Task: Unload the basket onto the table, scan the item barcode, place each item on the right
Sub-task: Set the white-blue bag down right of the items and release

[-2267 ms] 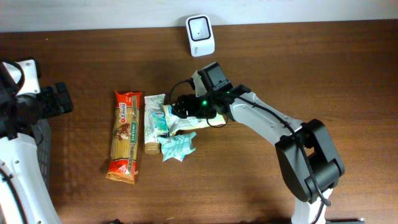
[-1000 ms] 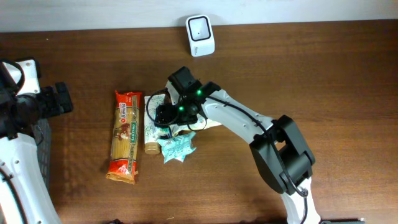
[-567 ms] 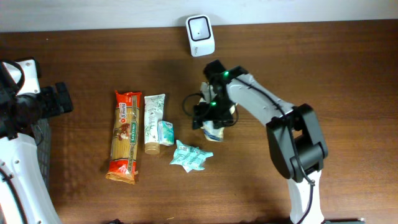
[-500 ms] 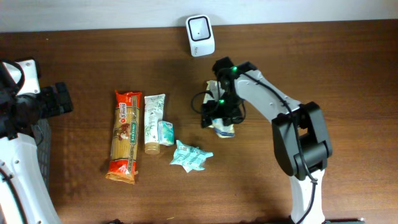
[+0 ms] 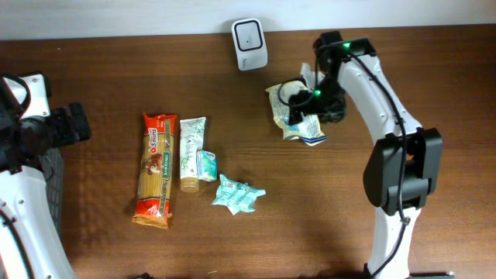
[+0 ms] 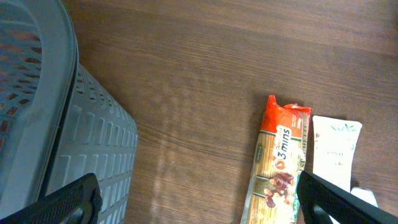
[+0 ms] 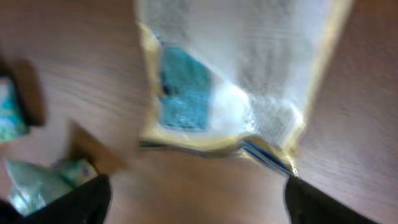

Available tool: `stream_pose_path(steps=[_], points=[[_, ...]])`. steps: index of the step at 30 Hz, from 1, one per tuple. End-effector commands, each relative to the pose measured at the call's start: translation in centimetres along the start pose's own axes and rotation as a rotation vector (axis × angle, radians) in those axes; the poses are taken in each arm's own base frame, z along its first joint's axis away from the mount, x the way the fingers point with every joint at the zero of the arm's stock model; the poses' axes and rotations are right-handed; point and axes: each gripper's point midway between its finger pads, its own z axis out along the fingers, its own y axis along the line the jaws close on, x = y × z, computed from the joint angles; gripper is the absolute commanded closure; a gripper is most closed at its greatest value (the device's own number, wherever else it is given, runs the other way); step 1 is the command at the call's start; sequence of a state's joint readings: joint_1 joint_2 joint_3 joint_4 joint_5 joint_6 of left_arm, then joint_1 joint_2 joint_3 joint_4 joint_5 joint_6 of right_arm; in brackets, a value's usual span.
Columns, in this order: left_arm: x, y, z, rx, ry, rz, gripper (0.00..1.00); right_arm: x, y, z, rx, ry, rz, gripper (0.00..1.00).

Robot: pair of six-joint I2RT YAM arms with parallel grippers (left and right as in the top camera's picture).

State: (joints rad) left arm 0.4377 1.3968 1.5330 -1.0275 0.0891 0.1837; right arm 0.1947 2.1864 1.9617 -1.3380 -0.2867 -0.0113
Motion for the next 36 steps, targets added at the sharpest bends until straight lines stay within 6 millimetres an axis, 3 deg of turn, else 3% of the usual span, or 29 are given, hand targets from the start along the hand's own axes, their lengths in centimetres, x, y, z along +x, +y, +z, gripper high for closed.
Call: stream_pose_path(steps=[1, 2, 4, 6, 8, 11, 13, 16, 20, 22, 24, 26, 28, 30, 33, 36], points=[[-0.1, -0.1, -0.2, 0.0, -0.006, 0.018, 0.01, -3.9, 0.3, 0.8, 0.117, -0.15, 0.049, 0.17], [-0.1, -0.1, -0.2, 0.0, -0.006, 0.018, 0.01, -5.8, -1.7, 0.7, 0.226, -0.245, 0.13, 0.17], [-0.1, -0.1, -0.2, 0.0, -0.006, 0.018, 0.01, -8.4, -3.6, 1.4, 0.28, -0.367, 0.16, 0.17], [-0.1, -0.1, -0.2, 0.0, -0.006, 0.018, 0.01, -8.9, -4.7, 3.1, 0.282, -0.378, 0.164, 0.17], [-0.1, -0.1, -0.2, 0.0, -0.006, 0.018, 0.01, -8.0, -5.5, 5.5, 0.295, -0.317, 0.123, 0.16], [-0.1, -0.1, -0.2, 0.0, -0.006, 0.018, 0.01, -6.7, -3.9, 7.6, 0.214, -0.233, -0.011, 0.15], [-0.1, -0.1, -0.2, 0.0, -0.006, 0.018, 0.01, -5.1, -1.6, 8.6, 0.119, -0.159, -0.149, 0.12], [-0.1, -0.1, -0.2, 0.0, -0.006, 0.018, 0.01, -2.1, 0.3, 9.2, 0.042, -0.039, -0.342, 0.12], [-0.1, -0.1, -0.2, 0.0, -0.006, 0.018, 0.01, 1.1, 0.3, 9.1, -0.01, 0.087, -0.549, 0.12], [-0.1, -0.1, -0.2, 0.0, -0.006, 0.018, 0.01, 1.9, -2.7, 8.4, 0.078, 0.146, -0.551, 0.12], [-0.1, -0.1, -0.2, 0.0, -0.006, 0.018, 0.01, 1.7, -4.9, 6.6, 0.135, 0.159, -0.489, 0.07], [-0.1, -0.1, -0.2, 0.0, -0.006, 0.018, 0.01, 0.5, -5.1, 3.6, 0.095, 0.109, -0.397, 0.07], [-0.1, -0.1, -0.2, 0.0, -0.006, 0.018, 0.01, -1.1, -3.3, -0.1, -0.036, 0.01, -0.317, 0.07], [-0.1, -0.1, -0.2, 0.0, -0.006, 0.018, 0.01, -2.4, -0.8, -2.4, -0.148, -0.063, -0.219, 0.02], [-0.1, -0.1, -0.2, 0.0, -0.006, 0.018, 0.01, -1.4, 3.7, -1.5, -0.252, -0.006, -0.124, 0.08], [-0.1, -0.1, -0.2, 0.0, -0.006, 0.018, 0.01, 0.7, 7.8, 0.8, -0.23, 0.088, -0.197, 0.1]])
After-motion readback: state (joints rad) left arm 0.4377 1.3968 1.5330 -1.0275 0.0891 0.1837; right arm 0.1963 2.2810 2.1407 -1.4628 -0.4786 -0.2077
